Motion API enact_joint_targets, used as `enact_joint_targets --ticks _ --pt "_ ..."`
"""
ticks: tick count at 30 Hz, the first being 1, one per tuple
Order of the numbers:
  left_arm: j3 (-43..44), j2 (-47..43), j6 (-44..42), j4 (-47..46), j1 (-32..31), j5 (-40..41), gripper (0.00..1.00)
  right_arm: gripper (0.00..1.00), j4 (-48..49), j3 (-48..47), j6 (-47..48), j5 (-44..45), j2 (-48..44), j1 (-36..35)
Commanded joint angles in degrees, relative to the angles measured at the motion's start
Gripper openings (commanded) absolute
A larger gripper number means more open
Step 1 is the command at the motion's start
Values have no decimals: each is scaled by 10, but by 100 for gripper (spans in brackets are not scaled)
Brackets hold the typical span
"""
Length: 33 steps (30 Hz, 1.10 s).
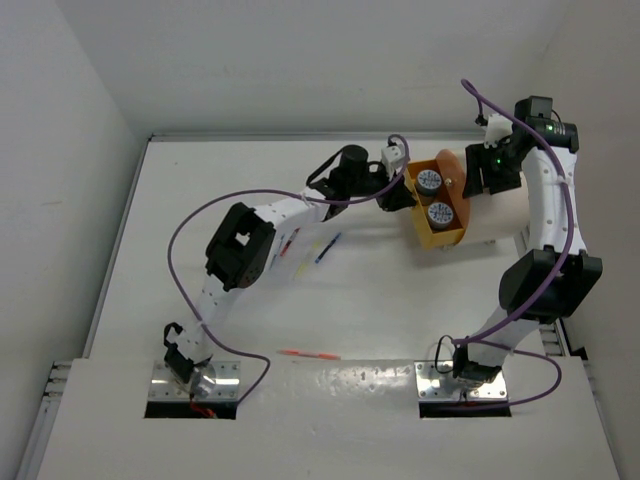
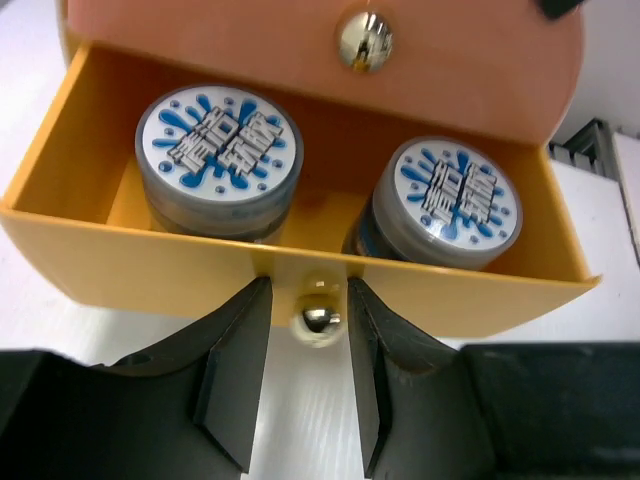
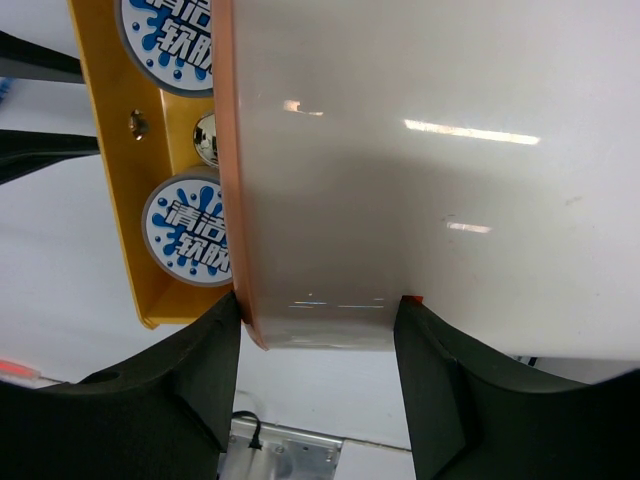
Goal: Sort the stationery into containers
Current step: Close the drawer in the storage box.
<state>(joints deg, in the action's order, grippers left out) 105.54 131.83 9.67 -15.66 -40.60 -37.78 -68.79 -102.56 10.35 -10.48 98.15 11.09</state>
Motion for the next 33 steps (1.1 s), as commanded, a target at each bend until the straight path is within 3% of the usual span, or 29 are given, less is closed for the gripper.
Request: enact_joint_targets --ticks 1,22,29,33 --pt "56 18 -4 -46 -14 -16 43 45 -130 52 11 -3 59 -7" --pt "131 111 57 -169 -45 -44 48 43 -141 50 29 -8 67 -20" --pt "163 140 105 -219 -59 -32 66 42 -142 54 32 -12 71 -20" --pt "186 159 110 -234 -71 -12 69 42 -143 54 33 -16 73 -20"
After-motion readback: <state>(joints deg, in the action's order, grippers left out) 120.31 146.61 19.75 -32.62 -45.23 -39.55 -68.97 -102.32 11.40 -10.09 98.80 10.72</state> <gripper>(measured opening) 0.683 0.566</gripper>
